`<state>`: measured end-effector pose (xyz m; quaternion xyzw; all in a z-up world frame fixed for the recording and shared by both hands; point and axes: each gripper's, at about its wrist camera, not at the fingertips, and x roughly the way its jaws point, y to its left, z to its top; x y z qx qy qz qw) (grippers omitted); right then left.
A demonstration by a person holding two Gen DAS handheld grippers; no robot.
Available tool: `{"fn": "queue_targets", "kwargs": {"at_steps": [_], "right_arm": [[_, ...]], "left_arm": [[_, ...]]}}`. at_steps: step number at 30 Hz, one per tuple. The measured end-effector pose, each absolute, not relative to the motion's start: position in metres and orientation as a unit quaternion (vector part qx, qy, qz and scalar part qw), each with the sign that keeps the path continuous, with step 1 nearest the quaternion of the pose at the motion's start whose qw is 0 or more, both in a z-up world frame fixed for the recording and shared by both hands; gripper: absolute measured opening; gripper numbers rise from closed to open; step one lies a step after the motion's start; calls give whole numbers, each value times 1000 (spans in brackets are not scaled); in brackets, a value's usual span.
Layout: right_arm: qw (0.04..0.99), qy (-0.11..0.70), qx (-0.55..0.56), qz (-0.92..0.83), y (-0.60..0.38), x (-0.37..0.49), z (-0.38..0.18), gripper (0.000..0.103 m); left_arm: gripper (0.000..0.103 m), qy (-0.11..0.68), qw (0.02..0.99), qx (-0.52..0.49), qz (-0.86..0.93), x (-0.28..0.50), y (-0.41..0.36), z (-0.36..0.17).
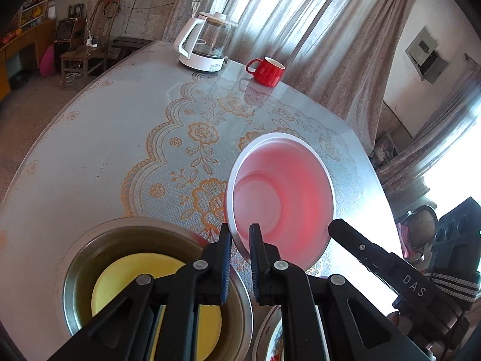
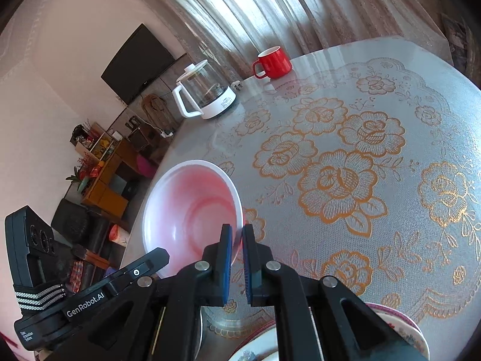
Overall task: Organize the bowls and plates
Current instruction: 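Lift the red bowl with the left gripper and carry it over the yellow bowl, then lower the red bowl into the yellow bowl with the left gripper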
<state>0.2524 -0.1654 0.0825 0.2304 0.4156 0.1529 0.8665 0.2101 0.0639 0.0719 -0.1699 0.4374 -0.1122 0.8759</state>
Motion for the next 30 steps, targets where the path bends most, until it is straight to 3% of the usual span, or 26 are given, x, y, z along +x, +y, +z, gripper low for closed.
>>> {"fn": "queue_targets", "kwargs": {"at_steps": [15,30], "right_arm": [[865,399,216,212,-120,204,99,6],[845,440,193,233,-87,185,73,6]], "left_arm": [[11,401,893,-181,-91,153,111,73],[12,430,876,-204,-74,125,137,38]]}}
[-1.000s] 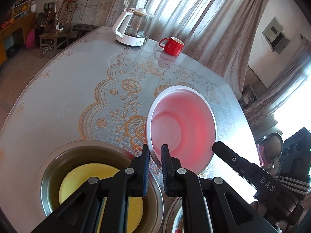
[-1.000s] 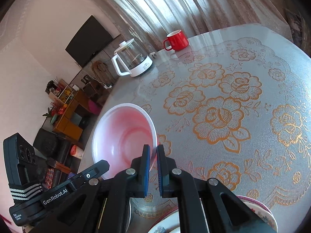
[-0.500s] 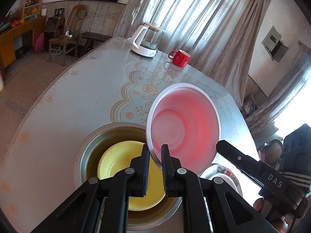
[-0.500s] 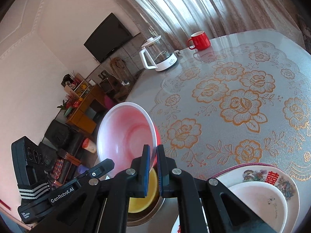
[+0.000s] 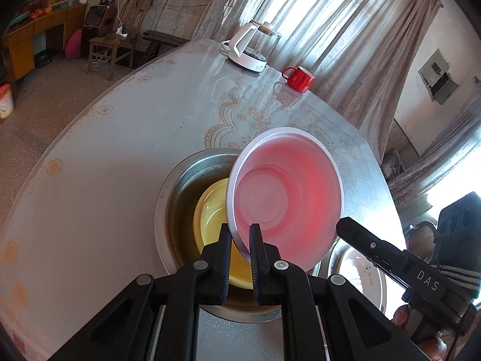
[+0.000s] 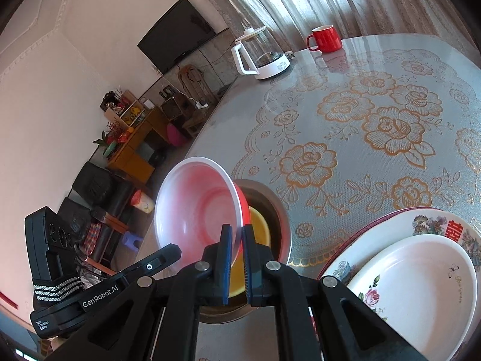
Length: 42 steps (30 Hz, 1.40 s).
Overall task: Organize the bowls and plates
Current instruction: 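Lower the red bowl into the yellow bowl with the left gripper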
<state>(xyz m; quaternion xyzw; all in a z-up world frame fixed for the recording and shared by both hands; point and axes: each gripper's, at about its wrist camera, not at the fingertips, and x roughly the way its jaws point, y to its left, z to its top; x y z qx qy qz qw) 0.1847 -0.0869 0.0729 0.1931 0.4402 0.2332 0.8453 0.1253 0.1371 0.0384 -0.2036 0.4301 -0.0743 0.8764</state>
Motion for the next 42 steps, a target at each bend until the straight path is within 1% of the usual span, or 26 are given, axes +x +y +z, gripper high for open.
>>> {"fn": "queue_targets", "kwargs": {"at_steps": [12,14,21,22,25,31,42], "right_arm": [[836,460,189,231,-81,181,60,6],[834,465,186,231,-79,182,57,7],[828,477,191,225,-79,183,50,9],[828,478,190,224,-79,183,49,9],[828,480,187,220,-79,184,47,10],[835,479,172,210,-75,183,46,11],[856,467,108,196,-63,179,47,11]], "left_arm": [[12,446,868,-206,-68,121,143,22],[12,452,866,-205,-68,122,142,20],[13,445,872,-197,-60,120,142,20],[15,442,875,-192,-53,119,141,20],[18,436,880,-182,-44,117,141,19],[20,419,896,-147,-26,115,137,19],[26,376,924,-68,7,109,123,19]]}}
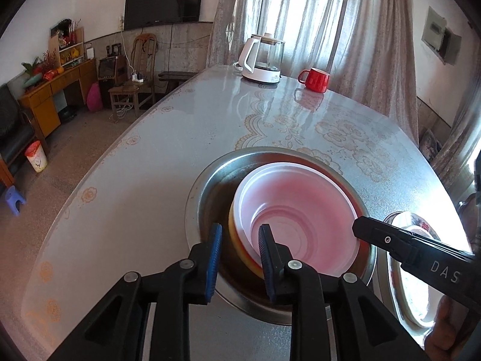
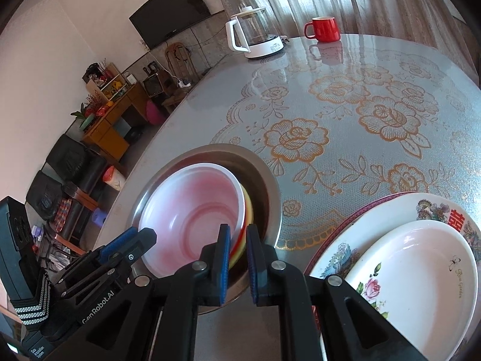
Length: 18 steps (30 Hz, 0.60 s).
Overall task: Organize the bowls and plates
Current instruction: 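Lower the red bowl into the yellow bowl with the left gripper, then open the left gripper to release the red bowl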
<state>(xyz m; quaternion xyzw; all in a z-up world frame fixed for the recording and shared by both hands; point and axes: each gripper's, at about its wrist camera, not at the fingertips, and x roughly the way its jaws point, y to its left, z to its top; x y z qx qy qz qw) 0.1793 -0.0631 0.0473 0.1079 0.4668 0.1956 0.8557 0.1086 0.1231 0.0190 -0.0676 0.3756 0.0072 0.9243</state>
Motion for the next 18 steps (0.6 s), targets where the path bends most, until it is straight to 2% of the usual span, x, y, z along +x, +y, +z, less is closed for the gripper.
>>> {"fn": "queue_targets", "kwargs": {"at_steps": [3,18], "right_arm": [[861,462,91,192,-60,177,47,14],[867,453,80,194,-58,169,48,15]], "left_arm": [[29,364,930,-55,14,107,123,20],[31,352,934,-52,22,99,123,21]]}}
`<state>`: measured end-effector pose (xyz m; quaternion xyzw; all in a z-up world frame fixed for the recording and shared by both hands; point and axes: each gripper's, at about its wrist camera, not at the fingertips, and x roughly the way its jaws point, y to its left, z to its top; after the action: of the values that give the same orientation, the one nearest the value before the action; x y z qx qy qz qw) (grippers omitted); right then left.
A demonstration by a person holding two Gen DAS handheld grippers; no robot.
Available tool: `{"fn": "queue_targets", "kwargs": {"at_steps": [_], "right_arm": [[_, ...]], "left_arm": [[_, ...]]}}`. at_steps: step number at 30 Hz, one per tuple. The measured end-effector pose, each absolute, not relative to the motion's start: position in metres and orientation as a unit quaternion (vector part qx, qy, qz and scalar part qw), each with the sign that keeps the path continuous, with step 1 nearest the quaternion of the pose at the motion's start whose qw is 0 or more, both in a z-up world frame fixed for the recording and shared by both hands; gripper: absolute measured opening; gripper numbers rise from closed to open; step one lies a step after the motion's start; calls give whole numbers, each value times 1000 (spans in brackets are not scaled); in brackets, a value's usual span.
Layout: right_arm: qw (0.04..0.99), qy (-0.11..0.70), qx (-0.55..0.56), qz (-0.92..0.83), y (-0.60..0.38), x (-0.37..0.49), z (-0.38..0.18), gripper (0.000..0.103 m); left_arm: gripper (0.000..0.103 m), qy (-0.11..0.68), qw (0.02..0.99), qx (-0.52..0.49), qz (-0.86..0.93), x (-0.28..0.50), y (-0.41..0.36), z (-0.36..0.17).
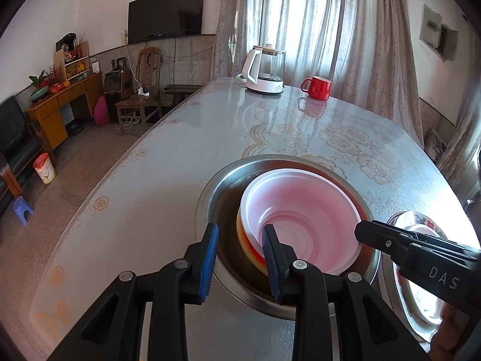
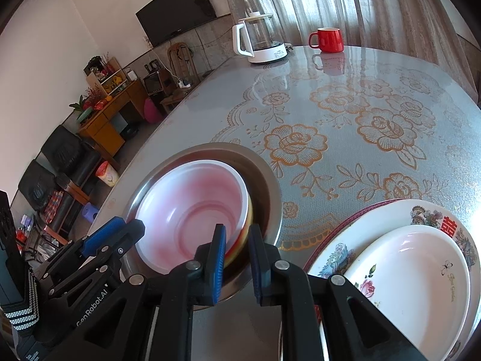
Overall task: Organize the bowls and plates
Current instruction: 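Open the left gripper to release the red bowl, then close the left gripper on the rim of the steel bowl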
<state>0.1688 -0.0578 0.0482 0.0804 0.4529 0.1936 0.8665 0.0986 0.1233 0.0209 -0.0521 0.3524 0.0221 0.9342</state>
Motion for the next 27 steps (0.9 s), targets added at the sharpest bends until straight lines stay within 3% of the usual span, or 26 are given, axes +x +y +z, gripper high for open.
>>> {"fn": "queue_targets", "kwargs": {"at_steps": [27], "right_arm": [[875,436,61,201,-56,140,56,15]], "left_arm": [[31,337,938,-78,31,83,136,26]]}}
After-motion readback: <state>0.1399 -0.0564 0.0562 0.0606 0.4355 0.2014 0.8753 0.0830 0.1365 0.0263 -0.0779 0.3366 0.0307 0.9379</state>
